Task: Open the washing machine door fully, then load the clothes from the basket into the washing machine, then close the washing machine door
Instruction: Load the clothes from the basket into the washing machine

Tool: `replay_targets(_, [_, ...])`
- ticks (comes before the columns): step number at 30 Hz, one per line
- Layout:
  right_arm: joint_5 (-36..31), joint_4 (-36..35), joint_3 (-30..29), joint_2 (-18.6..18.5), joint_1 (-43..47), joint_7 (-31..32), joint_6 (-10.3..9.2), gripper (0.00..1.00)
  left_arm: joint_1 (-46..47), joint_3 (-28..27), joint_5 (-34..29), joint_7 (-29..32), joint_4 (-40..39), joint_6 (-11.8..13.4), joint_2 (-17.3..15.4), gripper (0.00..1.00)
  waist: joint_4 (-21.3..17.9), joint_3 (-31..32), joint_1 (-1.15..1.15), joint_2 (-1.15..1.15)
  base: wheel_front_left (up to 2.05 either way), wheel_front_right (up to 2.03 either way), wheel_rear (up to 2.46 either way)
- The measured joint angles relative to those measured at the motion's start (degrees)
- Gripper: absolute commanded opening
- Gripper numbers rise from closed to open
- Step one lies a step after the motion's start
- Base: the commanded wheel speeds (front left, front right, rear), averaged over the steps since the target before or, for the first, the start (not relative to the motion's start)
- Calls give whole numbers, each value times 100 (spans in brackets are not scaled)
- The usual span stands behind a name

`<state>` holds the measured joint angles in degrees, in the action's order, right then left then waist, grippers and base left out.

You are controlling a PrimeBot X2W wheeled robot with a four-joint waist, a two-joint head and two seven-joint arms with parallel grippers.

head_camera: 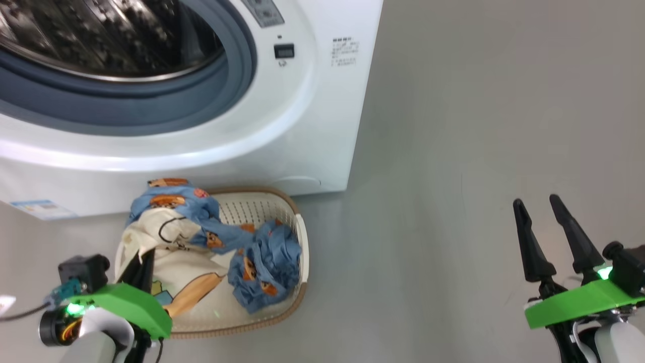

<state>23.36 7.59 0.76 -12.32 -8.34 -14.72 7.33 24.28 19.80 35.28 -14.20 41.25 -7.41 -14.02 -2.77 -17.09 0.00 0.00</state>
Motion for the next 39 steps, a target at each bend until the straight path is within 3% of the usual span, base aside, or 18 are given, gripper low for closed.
replay_targets(12, [103,30,-99,-85,608,0,0,100,-1269,-966,-738,-1,-1484,0,283,0,75,779,0,0,0,0,0])
replay_targets(22, [103,-14,-322,-62,981,0,0,100,-2167,-1580,-1201,-1,-2622,0,513,0,127,937,0,0,0,0,0])
replay_targets(39, [102,-55,-339,-22,961,0,0,100,-2174,-1773,-1338,-1,-3147,0,759,0,132,786,0,0,0,0,0])
